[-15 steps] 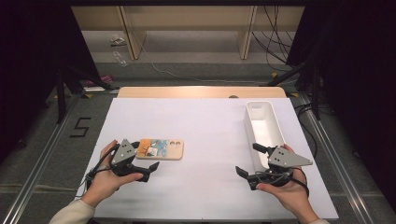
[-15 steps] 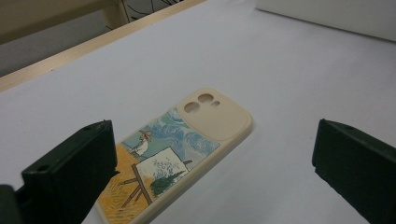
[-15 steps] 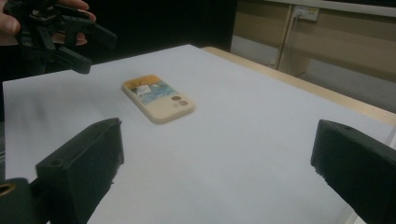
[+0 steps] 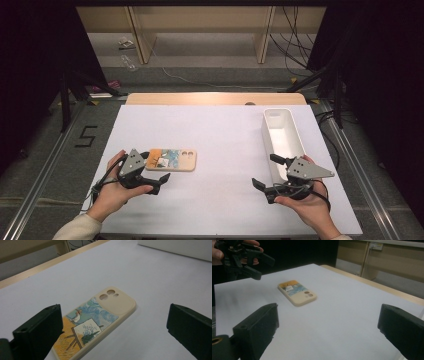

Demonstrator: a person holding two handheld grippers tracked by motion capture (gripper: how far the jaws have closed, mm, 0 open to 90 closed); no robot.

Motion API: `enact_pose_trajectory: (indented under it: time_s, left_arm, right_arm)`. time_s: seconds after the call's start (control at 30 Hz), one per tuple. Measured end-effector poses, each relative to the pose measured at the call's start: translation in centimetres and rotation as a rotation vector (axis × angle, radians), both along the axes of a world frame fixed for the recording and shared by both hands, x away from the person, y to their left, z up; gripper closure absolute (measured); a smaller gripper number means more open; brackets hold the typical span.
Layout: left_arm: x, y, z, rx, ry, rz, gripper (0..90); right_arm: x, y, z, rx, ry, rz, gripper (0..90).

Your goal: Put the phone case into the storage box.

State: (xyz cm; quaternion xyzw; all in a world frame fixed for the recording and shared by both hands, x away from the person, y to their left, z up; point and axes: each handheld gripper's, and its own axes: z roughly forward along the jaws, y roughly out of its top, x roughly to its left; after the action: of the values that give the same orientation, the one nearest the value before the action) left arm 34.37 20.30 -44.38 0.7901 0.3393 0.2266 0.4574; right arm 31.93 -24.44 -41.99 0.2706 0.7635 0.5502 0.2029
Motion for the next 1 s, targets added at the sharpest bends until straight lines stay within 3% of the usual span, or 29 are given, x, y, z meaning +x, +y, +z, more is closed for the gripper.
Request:
enact_pose_trajectory:
  time_s: [0.1, 0.17, 0.33, 0.4, 0.47, 0.57, 0.6, 0.67, 0.77, 1.0]
  left_arm:
    - [0.1, 0.0, 0.1, -0.007, 0.003, 0.012, 2.4]
    - [0.4, 0.1, 0.2, 0.007, 0.003, 0.043, 9.7]
    - [2.0, 0.2, 0.7, 0.012, -0.001, 0.112, 39.9]
    - [2.9, 0.2, 0.8, 0.013, 0.002, 0.128, 56.6]
    - [3.9, 0.3, 0.7, 0.022, 0.026, 0.15, 71.3]
    - [5.1, 0.3, 0.4, 0.028, 0.057, 0.179, 85.5]
    - [6.3, 0.5, 0.0, 0.031, 0.089, 0.202, 89.4]
    - [7.6, 0.7, -0.5, 0.045, 0.114, 0.22, 89.7]
    - [9.1, 1.0, -1.3, 0.032, 0.165, 0.25, 89.8]
    - [11.2, 1.5, -3.0, 0.067, 0.216, 0.283, 89.7]
  right_arm:
    - [0.0, 0.0, 0.0, 0.005, 0.001, -0.001, 4.7]
    - [0.0, 0.0, 0.0, 0.004, 0.002, 0.001, 4.9]
    - [0.0, 0.1, -0.1, 0.004, 0.009, 0.001, 5.9]
    - [0.0, 0.1, -0.1, 0.004, 0.01, 0.002, 6.1]
    - [0.0, 0.1, -0.1, 0.004, 0.01, 0.001, 6.5]
    - [0.0, 0.1, -0.1, 0.004, 0.01, 0.002, 6.6]
    - [0.0, 0.2, -0.1, 0.006, 0.013, 0.003, 6.8]
    - [0.1, 0.2, -0.1, 0.006, 0.013, 0.004, 7.0]
    - [0.1, 0.1, -0.2, 0.005, 0.013, 0.004, 7.1]
    - [0.1, 0.1, -0.2, 0.005, 0.02, 0.0, 7.5]
